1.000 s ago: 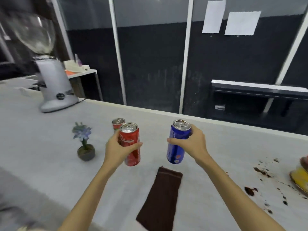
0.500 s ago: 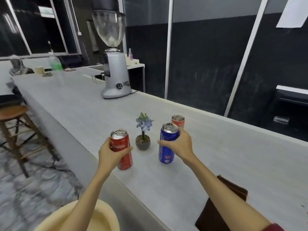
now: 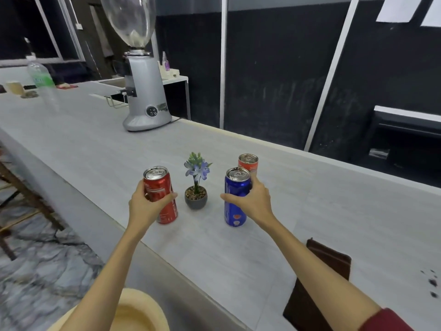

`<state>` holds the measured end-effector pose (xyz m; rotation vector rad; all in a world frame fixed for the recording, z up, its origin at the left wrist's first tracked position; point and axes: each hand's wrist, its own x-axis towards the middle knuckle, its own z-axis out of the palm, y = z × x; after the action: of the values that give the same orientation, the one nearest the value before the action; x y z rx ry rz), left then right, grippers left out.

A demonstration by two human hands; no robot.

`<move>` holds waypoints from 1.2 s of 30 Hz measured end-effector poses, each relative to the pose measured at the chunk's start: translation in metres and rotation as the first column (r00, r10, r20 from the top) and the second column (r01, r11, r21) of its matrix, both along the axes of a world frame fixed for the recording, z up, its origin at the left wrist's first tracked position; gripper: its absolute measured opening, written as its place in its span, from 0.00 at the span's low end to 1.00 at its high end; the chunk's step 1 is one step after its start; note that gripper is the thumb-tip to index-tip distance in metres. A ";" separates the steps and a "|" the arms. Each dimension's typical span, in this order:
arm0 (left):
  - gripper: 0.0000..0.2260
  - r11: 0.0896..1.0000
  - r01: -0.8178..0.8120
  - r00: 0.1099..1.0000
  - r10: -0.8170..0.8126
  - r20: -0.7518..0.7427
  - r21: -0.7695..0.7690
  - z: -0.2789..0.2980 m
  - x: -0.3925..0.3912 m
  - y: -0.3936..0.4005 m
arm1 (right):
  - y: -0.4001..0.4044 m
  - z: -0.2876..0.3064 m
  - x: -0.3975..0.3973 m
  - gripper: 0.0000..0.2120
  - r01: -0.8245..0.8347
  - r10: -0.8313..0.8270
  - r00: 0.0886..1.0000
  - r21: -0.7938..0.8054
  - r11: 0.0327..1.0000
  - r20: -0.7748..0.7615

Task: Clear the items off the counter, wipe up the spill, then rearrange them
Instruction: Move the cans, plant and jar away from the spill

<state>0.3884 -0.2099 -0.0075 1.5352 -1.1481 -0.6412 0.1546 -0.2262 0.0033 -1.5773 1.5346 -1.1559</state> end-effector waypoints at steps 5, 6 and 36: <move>0.43 0.987 -0.087 0.993 0.097 0.069 -0.133 0.009 -0.012 0.016 | 0.010 0.007 -0.006 0.39 -0.080 0.080 0.997 0.052 0.995 0.008; 0.42 0.970 -0.115 0.985 0.139 0.099 -0.215 0.014 -0.019 0.021 | 0.014 0.010 -0.010 0.39 -0.097 0.097 0.995 0.059 0.994 -0.005; 0.52 0.218 0.976 0.217 -0.975 0.046 0.009 0.003 -0.668 0.150 | 0.300 0.030 -0.590 0.33 0.910 -0.912 0.410 0.052 0.410 0.012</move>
<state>-0.2795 -0.0603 -0.0040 0.5487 -2.1627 -1.4299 -0.4353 0.0739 0.0337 -0.5243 2.4870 -1.6561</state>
